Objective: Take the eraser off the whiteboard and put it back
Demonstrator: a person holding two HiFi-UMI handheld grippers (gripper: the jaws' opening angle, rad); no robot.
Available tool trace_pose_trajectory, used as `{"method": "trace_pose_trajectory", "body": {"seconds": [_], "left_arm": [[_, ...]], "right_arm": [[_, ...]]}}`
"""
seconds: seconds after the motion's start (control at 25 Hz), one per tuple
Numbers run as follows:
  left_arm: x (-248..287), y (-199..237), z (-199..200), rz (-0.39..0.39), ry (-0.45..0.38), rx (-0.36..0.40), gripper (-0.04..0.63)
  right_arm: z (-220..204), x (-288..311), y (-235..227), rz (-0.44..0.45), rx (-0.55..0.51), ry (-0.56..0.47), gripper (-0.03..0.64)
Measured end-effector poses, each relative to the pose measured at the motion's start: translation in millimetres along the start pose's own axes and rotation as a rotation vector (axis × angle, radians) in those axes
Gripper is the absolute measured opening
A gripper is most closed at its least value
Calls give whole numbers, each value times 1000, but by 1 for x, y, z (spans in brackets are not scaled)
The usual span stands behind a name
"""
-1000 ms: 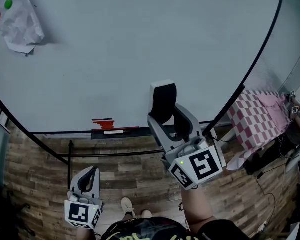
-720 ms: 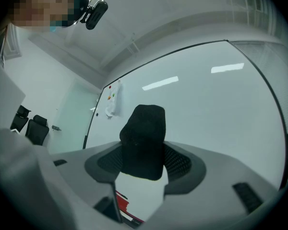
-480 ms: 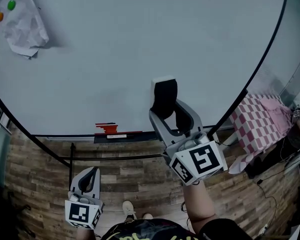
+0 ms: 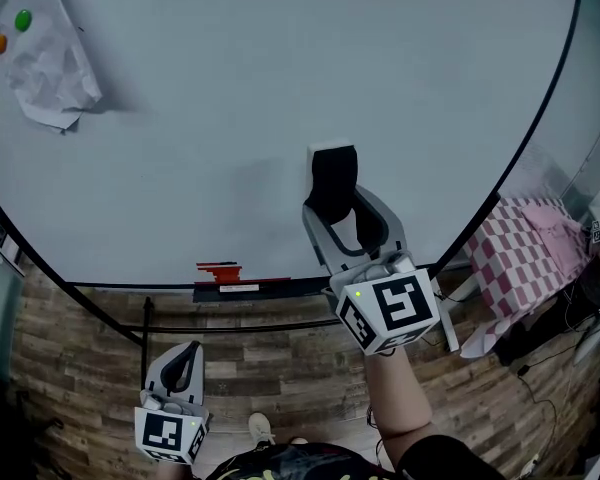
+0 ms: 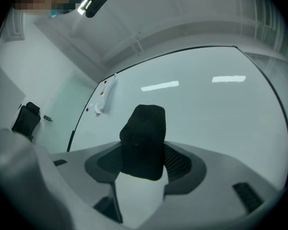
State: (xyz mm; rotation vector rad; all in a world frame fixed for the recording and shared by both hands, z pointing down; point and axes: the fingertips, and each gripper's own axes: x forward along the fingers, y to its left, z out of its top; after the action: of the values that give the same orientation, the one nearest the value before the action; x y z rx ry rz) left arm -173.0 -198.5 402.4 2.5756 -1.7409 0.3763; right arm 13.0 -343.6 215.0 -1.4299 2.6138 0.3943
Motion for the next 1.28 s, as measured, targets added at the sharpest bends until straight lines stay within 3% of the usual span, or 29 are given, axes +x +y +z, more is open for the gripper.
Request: {"method": "trace_pose_trajectory", "body": {"seconds": [0.48,0.72,1.0,1.16,1.28], "left_arm": [[2,22,8,38,22,4,6],[4,34,-1,39,-16,-4,6],[9,42,7,48,29,-1,6],[15,47,4,35,-59,-1,6],[18,46,6,28,-28,2,6]], "right_arm": [[-1,35,-25,-84,13,-4,241],[-5,48,-31,-119,-10,11,239],[-8,56,-31,-156,-56,23,241],[-8,57,-31,-176,-70,20,241],[-8,57,-31,-183,-73,13,242]]}}
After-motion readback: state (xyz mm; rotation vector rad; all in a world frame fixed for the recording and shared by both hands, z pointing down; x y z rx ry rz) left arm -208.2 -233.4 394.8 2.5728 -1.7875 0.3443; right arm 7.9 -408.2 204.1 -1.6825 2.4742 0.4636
